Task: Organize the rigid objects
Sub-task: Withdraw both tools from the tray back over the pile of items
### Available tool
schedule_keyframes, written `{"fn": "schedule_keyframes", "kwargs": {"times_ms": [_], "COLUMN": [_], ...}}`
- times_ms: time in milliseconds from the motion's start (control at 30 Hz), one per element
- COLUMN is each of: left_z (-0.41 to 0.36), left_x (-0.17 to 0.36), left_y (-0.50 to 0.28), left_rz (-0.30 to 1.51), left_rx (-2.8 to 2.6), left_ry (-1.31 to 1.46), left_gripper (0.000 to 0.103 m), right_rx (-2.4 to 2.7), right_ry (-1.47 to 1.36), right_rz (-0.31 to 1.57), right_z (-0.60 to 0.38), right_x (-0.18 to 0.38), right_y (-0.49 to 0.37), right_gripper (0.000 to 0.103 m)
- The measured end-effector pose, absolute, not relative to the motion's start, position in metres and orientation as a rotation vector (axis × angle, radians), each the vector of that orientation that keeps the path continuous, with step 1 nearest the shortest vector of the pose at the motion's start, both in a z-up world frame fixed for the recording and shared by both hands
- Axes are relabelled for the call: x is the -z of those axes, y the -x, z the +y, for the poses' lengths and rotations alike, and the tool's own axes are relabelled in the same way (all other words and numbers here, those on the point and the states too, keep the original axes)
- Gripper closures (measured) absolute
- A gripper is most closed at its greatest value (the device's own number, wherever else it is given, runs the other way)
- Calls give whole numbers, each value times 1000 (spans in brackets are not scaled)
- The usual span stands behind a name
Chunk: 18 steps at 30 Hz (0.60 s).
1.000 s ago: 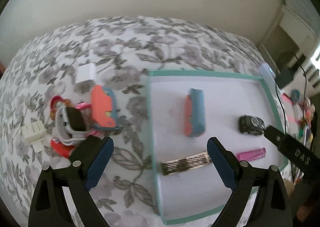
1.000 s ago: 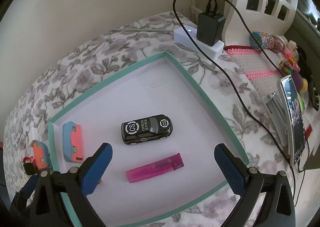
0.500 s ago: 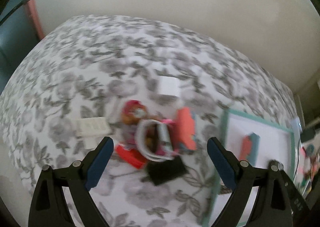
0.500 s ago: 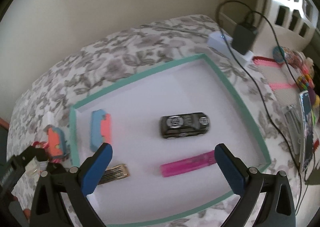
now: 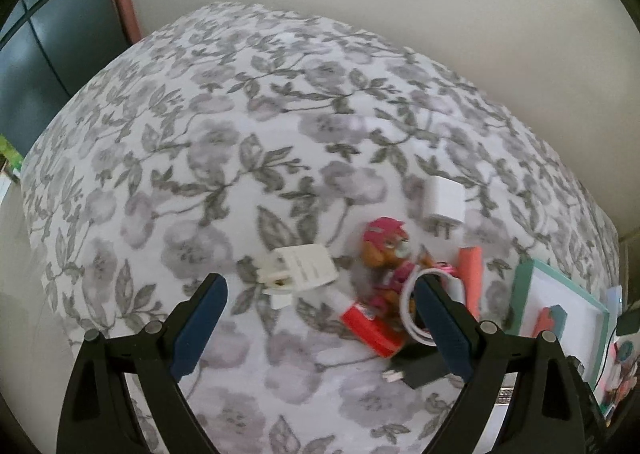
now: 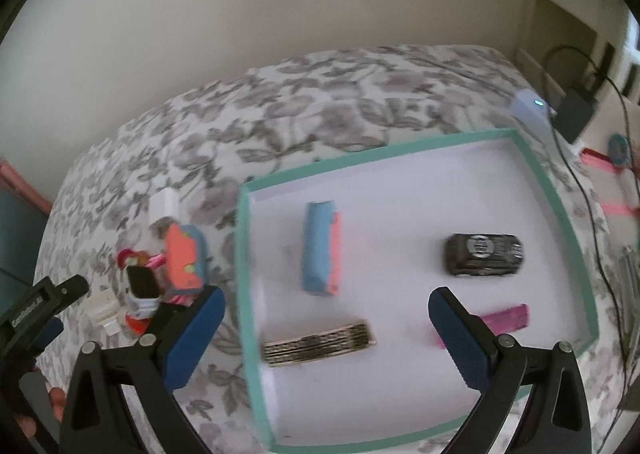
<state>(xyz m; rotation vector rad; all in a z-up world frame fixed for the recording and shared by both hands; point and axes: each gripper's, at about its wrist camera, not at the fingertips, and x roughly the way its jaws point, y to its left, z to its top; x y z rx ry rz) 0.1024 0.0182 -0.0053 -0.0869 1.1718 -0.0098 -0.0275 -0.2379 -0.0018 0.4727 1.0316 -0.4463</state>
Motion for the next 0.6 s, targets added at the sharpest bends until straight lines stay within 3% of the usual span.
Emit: {"fn": "schedule_keyframes", "kwargs": {"times_ms": [600], "left_z": [39], "left_x": [45], "left_y": [-113], "left_rz": [1314], "left_rx": [-39], "left_ry": [111], "left_gripper": [8], "right_rx": [180], "right_ry": [-266], "right_rz": [1157], "right_z": [-144], "right_x": [34], "right_y": [-35], "right_gripper": [0]}}
